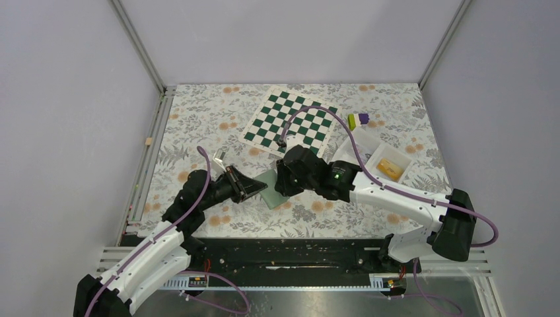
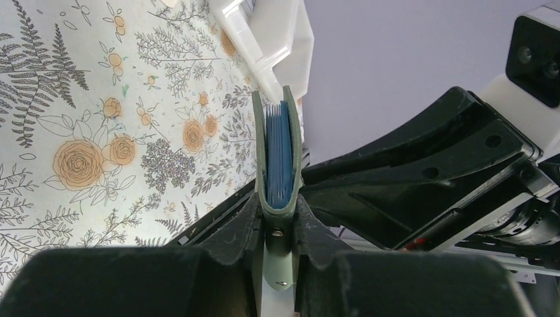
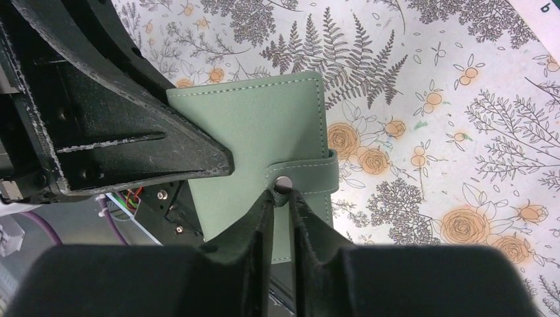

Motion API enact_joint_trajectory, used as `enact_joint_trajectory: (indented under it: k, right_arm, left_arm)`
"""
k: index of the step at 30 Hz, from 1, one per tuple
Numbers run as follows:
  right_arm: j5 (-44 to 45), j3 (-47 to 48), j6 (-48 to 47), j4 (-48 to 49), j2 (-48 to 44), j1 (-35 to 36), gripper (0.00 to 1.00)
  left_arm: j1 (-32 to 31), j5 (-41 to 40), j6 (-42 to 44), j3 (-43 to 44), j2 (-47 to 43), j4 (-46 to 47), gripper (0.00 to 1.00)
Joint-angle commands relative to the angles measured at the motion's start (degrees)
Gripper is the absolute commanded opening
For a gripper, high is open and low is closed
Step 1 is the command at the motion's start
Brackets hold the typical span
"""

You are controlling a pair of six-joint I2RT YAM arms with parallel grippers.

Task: Take the credit cards out of the card holder
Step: Open the card holder at the center of the board.

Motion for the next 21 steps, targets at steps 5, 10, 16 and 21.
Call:
enact_joint_trajectory:
  k: [5,10,16,21]
  right_arm:
    - [5.4,2.2,-1.2,1.3,0.7,0.7,0.04]
    - [6.7,2.0,-1.5,0.9,0.5,0.7,0.0]
    - [9.2,1.6,-3.1,0.7,-0.8,1.1,0.0]
    - [9.9,-0.2,-4.2,2.7,-2.9,1.0,0.0]
  left_arm:
    - [-1.2,2.5,-2.7,1.0,-0.7,6.6,0.0]
    - [-1.4,2.1,-1.1,1.9,-0.3,3.9,0.0]
    - [-1.4,0.1,2.2,3.3,-0.5,-1.5,0.0]
    - [-1.4,-1.5,5.0,4.4,0.3,-6.4,0.0]
